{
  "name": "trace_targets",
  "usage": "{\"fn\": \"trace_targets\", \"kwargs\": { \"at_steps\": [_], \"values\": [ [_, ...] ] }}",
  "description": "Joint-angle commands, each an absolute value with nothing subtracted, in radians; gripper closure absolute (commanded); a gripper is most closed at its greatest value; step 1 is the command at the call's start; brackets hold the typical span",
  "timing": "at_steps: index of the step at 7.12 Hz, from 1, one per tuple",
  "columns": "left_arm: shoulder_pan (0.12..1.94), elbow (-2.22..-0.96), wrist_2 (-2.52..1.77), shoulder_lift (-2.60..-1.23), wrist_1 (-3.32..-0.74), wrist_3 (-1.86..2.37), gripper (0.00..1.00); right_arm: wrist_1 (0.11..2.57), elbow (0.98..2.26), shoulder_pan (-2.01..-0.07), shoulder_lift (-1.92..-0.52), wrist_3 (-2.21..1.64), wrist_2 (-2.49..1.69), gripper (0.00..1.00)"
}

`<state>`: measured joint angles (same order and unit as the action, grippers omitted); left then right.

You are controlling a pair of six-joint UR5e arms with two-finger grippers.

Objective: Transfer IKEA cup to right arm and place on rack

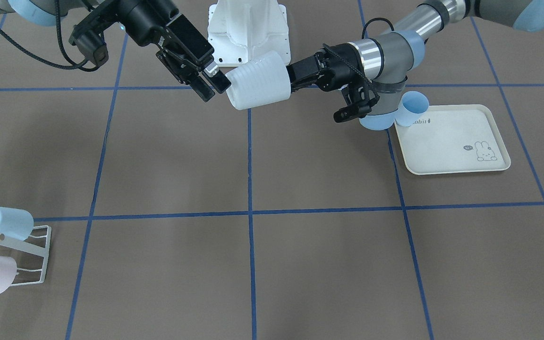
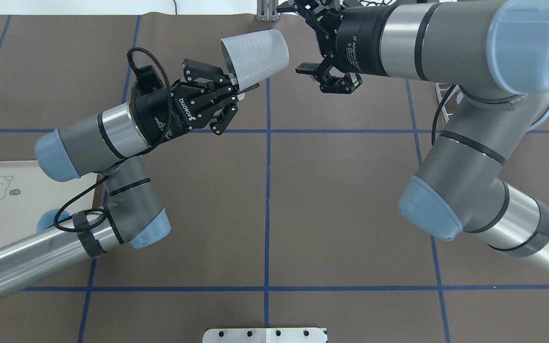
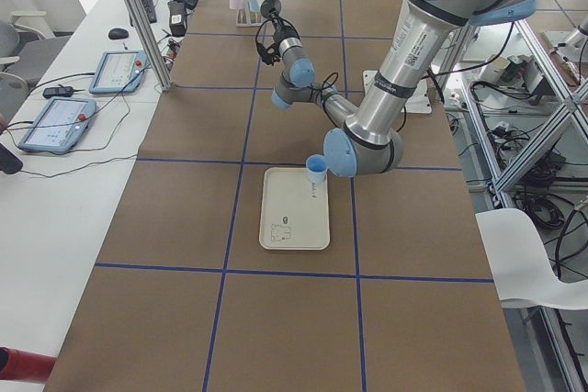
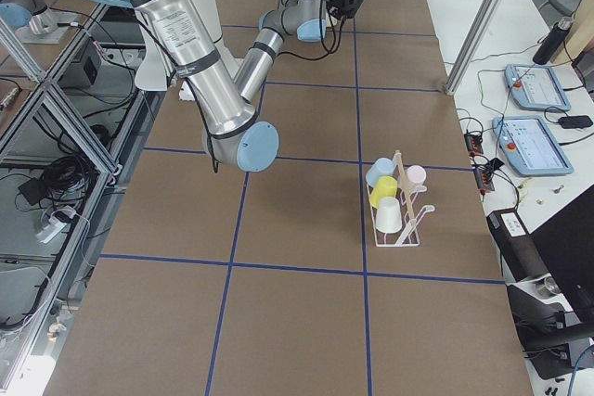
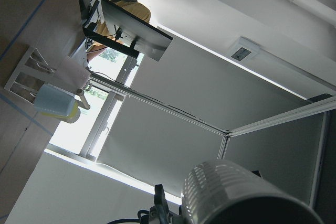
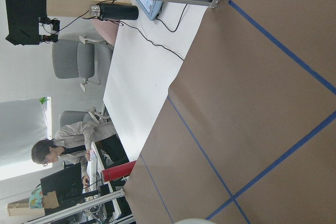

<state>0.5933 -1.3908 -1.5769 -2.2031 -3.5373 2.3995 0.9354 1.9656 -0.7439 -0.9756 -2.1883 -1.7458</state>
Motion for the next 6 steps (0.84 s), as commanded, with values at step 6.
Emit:
{"fn": "trace_targets", "kwargs": {
  "at_steps": [6],
  "values": [
    [0.589, -1.391, -1.577, -2.212, -3.573, 2.401, 1.0, 0.865, 1.948, -0.744, -0.976, -2.247, -1.776, 0.0]
  ]
}}
